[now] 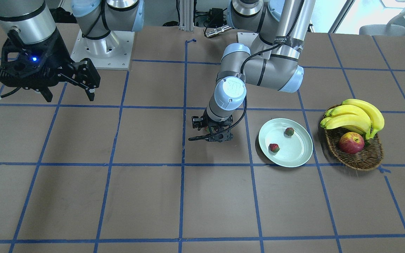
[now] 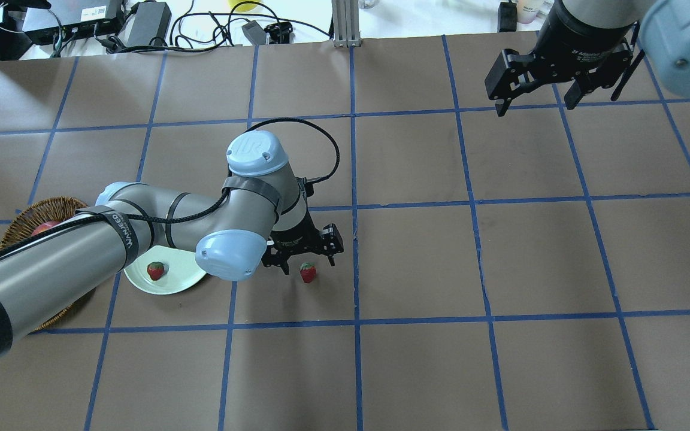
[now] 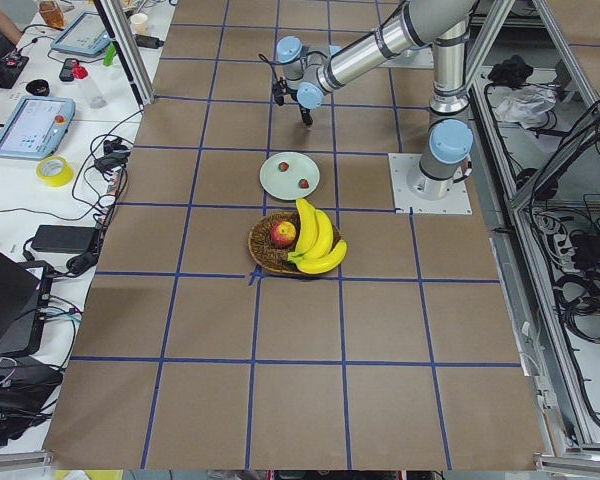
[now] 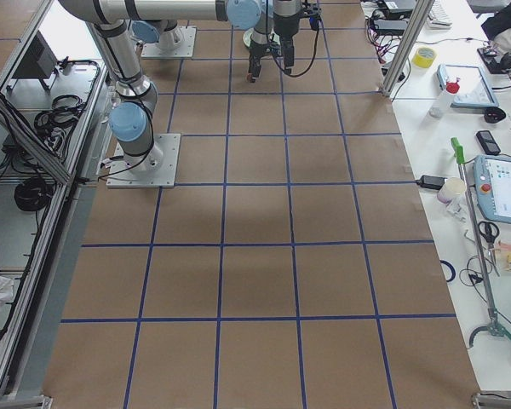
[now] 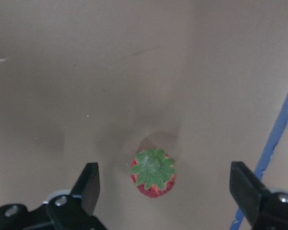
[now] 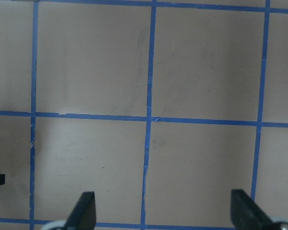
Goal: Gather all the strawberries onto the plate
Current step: 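Reach the left gripper to the last strawberry and grasp it, then carry the strawberry over the plate and open the left gripper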
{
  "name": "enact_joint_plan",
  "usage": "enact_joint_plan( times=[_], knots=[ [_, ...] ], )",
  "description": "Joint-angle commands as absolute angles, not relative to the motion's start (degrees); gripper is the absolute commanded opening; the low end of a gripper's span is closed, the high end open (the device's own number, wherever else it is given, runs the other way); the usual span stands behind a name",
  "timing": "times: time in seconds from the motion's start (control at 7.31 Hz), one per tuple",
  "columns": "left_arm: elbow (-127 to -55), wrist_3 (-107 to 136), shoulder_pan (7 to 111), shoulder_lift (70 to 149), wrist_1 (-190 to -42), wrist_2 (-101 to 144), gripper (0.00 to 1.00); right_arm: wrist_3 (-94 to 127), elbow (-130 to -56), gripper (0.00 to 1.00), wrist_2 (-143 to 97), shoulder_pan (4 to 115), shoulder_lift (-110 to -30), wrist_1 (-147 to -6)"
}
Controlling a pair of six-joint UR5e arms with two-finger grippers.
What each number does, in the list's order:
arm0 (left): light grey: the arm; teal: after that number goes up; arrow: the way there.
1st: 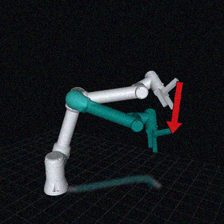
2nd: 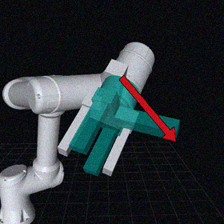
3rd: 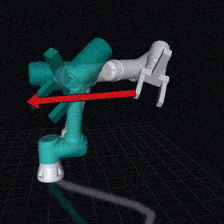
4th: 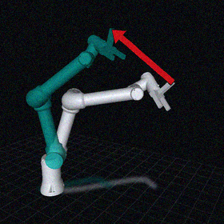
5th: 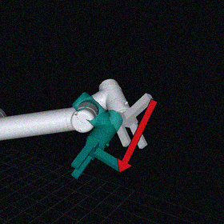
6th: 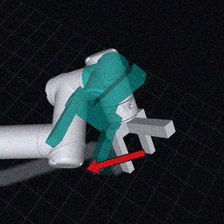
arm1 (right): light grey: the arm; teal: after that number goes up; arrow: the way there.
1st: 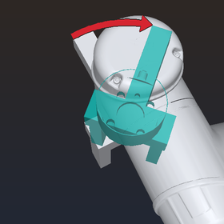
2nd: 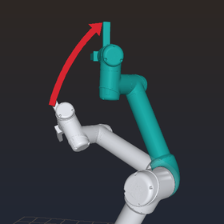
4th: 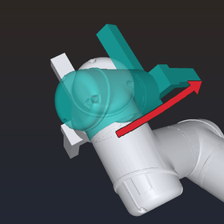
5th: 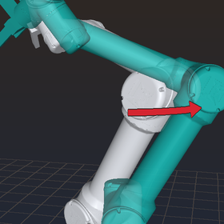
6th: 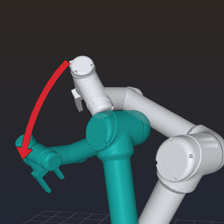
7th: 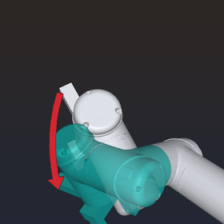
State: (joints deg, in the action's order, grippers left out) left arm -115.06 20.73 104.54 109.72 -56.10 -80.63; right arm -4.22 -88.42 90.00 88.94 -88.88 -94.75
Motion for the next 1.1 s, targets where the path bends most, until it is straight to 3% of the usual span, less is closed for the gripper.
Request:
enact_joint_plan(
  times=[0.0,0.27,0.68,0.96],
  knots=[
    [-115.40,20.65,104.59,110.13,-56.34,-80.77,0.00,-4.22,-88.42,1.00,90.00,88.95,-88.94,-94.75],
    [-112.96,19.69,104.42,108.65,-56.42,-81.03,0.00,-4.22,-88.42,1.00,90.00,88.95,-88.86,-94.75],
    [-95.07,10.88,95.58,107.05,-82.09,-89.69,0.00,-4.22,-88.42,1.00,90.00,88.95,-88.86,-94.75],
    [-94.13,1.89,87.22,106.87,-84.12,-93.68,0.00,-4.22,-88.42,1.00,89.91,88.95,-88.86,-94.75]
  ],
)
